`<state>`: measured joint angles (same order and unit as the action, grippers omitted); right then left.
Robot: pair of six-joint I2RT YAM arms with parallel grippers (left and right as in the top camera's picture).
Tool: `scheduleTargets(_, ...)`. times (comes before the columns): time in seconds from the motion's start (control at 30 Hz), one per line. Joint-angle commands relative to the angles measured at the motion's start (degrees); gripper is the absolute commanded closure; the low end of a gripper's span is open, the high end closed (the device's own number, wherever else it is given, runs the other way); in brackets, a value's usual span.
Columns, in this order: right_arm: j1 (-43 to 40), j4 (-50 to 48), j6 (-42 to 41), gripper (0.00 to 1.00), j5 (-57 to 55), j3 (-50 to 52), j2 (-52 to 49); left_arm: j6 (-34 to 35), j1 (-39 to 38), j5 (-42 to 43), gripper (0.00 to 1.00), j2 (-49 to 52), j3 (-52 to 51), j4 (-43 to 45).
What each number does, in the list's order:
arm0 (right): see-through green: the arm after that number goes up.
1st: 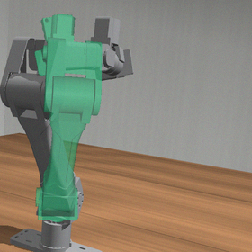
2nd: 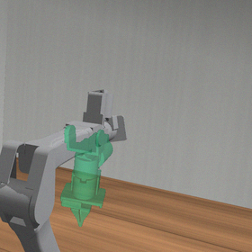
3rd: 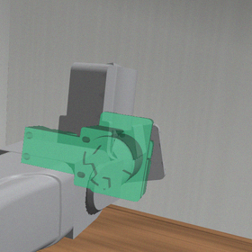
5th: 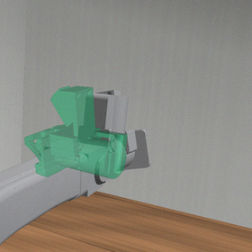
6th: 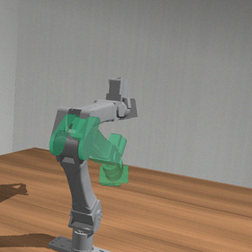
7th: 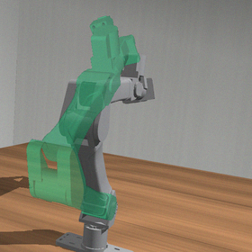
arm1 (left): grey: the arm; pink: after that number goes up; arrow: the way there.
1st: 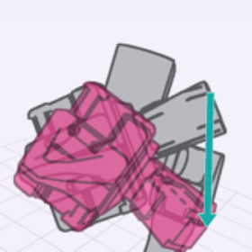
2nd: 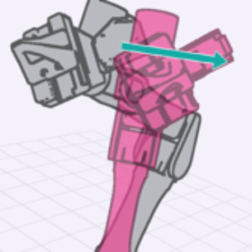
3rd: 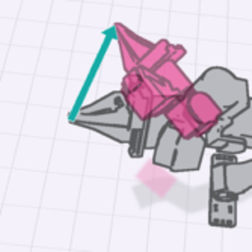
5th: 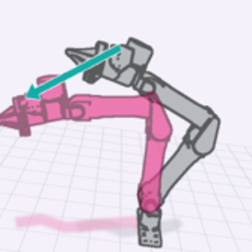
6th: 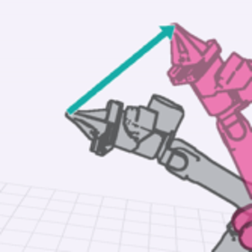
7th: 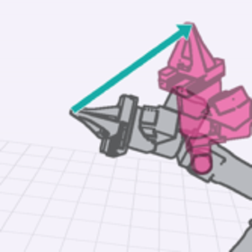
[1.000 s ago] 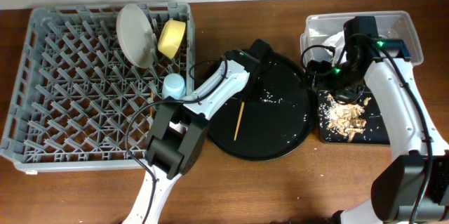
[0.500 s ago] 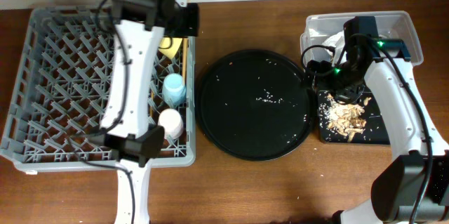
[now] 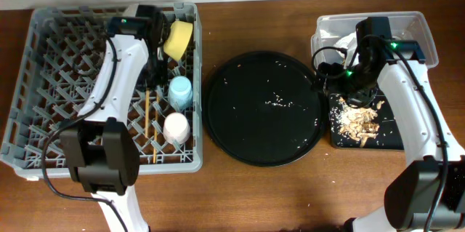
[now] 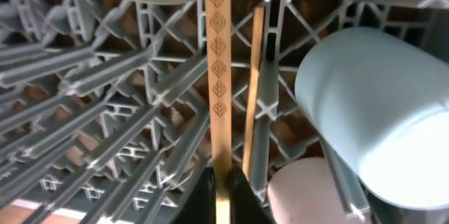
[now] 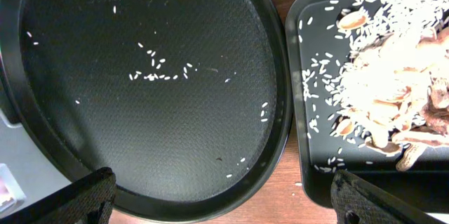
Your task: Sort waste into correct bins and load items into the dishwasher rack
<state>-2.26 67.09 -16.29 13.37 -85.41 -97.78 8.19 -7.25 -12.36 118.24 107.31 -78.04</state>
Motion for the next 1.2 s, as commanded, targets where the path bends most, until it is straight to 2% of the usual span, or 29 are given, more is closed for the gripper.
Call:
scheduleTargets(0.0,-0.1,0.0,0.0,0.02,-0.5,-0.9,0.5,-0.1,0.4,-0.5,0.58,-0.4,-0.7,1.5)
scheduleTargets(0.07,-0.1,0.0,0.0,0.02,-0.5,-0.9,0.5,-0.1,0.4,0.2,0.48,-0.4,-0.3,1.4)
scheduleTargets(0.2,-0.1,0.0,0.0,0.01,-0.5,-0.9,0.5,-0.1,0.4,6.7,0.48,-1.9,8.0,1.3)
scheduleTargets(0.33,-0.1,0.0,0.0,0.02,-0.5,-0.9,0.5,-0.1,0.4,13.5,0.42,-6.9,18.8,2.4)
scheduleTargets(0.4,-0.1,0.0,0.0,0.02,-0.5,-0.9,0.5,-0.2,0.4,20.0,0.01,-10.5,20.6,3.0)
scheduleTargets(0.73,-0.1,0.0,0.0,0.01,-0.5,-0.9,0.6,-0.1,0.4,19.9,0.01,-11.1,20.6,2.4)
scheduleTargets(0.83,0.8,-1.7,0.0,0.01,-2.7,-0.3,5.1,-0.2,0.4,19.9,0.01,-11.1,20.6,2.4)
scheduleTargets(0.9,3.4,-11.8,0.5,0.01,-7.8,3.7,12.9,-0.1,0.4,19.9,0.01,-11.1,20.6,2.4)
scheduleTargets(0.93,5.1,-18.5,3.7,0.01,-9.4,7.3,17.4,-0.1,0.4,19.9,0.01,-11.1,20.6,2.4)
scheduleTargets(1.0,7.8,-30.5,9.1,0.02,-11.8,16.2,26.2,-0.2,0.4,19.9,0.01,-11.1,20.6,2.4)
scheduleTargets(1.07,8.2,-41.2,10.3,0.02,-12.5,29.5,38.9,-0.2,0.4,19.9,0.01,-11.1,20.6,2.4)
scheduleTargets(1.17,8.2,-47.0,10.3,0.02,-12.6,45.1,55.7,-0.1,0.4,19.9,0.01,-11.1,20.6,2.4)
